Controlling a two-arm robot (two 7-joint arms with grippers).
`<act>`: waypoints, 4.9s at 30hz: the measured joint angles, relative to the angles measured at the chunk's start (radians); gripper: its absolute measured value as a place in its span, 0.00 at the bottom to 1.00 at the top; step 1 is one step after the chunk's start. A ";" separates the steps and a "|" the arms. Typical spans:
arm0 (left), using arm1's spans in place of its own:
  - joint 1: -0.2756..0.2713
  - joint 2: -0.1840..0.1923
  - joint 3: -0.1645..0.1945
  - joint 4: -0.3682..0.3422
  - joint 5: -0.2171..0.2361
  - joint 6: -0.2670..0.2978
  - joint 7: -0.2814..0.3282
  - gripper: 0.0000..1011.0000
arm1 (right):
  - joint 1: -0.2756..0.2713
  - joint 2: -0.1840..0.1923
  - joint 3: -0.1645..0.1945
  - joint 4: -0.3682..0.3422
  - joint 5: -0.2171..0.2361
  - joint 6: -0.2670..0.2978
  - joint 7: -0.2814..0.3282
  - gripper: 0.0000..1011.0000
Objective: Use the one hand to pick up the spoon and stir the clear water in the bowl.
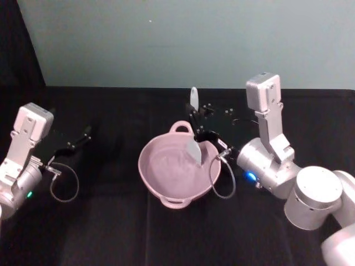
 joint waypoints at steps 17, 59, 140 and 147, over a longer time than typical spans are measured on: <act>0.000 0.000 0.000 0.000 0.000 0.000 0.000 1.00 | -0.060 0.029 -0.033 -0.123 0.120 0.140 0.082 0.13; 0.000 0.000 0.000 0.000 0.000 0.000 0.000 1.00 | -0.013 0.052 0.007 -0.079 0.085 0.150 0.094 0.13; 0.000 0.000 0.000 0.000 0.000 0.000 0.000 1.00 | -0.121 0.131 0.052 -0.183 0.060 0.063 0.089 0.13; 0.000 0.000 0.000 0.000 0.000 0.000 0.000 1.00 | -0.127 0.167 0.032 -0.219 0.074 0.090 0.112 0.13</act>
